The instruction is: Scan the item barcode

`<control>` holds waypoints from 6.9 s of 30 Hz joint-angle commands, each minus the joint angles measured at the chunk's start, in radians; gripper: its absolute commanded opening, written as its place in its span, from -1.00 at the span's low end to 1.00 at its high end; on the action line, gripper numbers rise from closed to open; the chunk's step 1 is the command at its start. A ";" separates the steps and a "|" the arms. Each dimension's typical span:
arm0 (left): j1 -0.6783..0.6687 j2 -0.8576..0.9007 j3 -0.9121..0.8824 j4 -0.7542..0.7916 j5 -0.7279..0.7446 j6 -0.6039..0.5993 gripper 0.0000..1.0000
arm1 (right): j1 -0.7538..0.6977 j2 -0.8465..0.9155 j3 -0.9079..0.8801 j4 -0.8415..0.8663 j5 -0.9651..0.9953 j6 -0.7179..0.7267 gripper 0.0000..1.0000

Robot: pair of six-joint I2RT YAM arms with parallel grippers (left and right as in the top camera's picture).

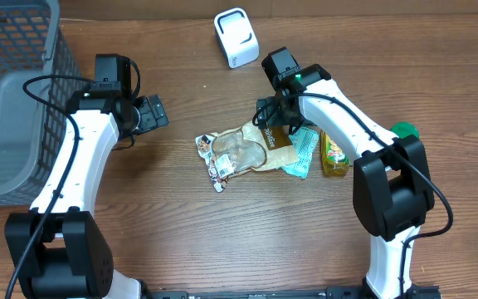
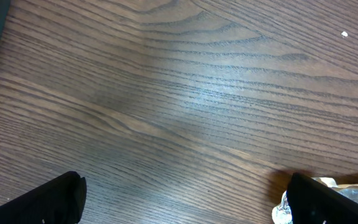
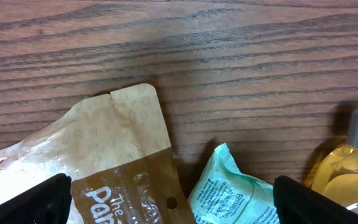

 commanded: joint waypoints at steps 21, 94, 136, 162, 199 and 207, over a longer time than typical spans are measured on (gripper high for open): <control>-0.002 -0.002 0.007 0.000 -0.013 0.016 0.99 | -0.006 -0.010 -0.010 0.003 0.007 0.004 1.00; -0.050 -0.752 -1.114 0.903 0.174 0.124 0.99 | -0.006 -0.010 -0.010 0.003 0.007 0.004 1.00; -0.047 -1.527 -1.323 0.765 0.189 0.295 0.99 | -0.006 -0.010 -0.010 0.003 0.007 0.004 1.00; -0.035 -1.695 -1.323 0.764 0.147 0.412 0.99 | -0.006 -0.010 -0.010 0.003 0.007 0.004 1.00; -0.035 -1.695 -1.323 0.764 0.147 0.412 0.99 | -0.006 -0.010 -0.010 0.003 0.007 0.004 1.00; -0.035 -1.695 -1.323 0.764 0.147 0.412 0.99 | -0.006 -0.010 -0.010 0.003 0.007 0.004 1.00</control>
